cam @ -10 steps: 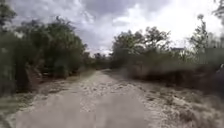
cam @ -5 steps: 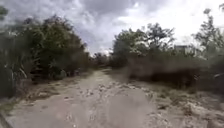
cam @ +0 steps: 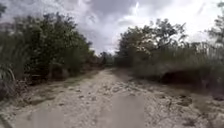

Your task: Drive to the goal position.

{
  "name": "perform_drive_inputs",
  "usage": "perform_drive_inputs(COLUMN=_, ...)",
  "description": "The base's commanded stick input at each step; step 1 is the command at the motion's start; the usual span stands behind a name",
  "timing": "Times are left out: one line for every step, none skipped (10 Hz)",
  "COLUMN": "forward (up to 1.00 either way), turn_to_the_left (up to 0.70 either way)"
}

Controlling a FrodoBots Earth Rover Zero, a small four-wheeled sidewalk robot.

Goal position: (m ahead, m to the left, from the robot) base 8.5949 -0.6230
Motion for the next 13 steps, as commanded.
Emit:
perform_drive_inputs(forward=0.7, turn_to_the_left=0.0)
perform_drive_inputs(forward=0.7, turn_to_the_left=0.0)
perform_drive_inputs(forward=0.7, turn_to_the_left=0.0)
perform_drive_inputs(forward=0.7, turn_to_the_left=0.0)
perform_drive_inputs(forward=0.7, turn_to_the_left=0.0)
perform_drive_inputs(forward=0.7, turn_to_the_left=0.0)
perform_drive_inputs(forward=0.7, turn_to_the_left=0.0)
perform_drive_inputs(forward=0.7, turn_to_the_left=0.0)
perform_drive_inputs(forward=0.7, turn_to_the_left=0.0)
perform_drive_inputs(forward=0.7, turn_to_the_left=0.0)
perform_drive_inputs(forward=0.7, turn_to_the_left=0.0)
perform_drive_inputs(forward=0.7, turn_to_the_left=0.0)
perform_drive_inputs(forward=0.7, turn_to_the_left=0.0)
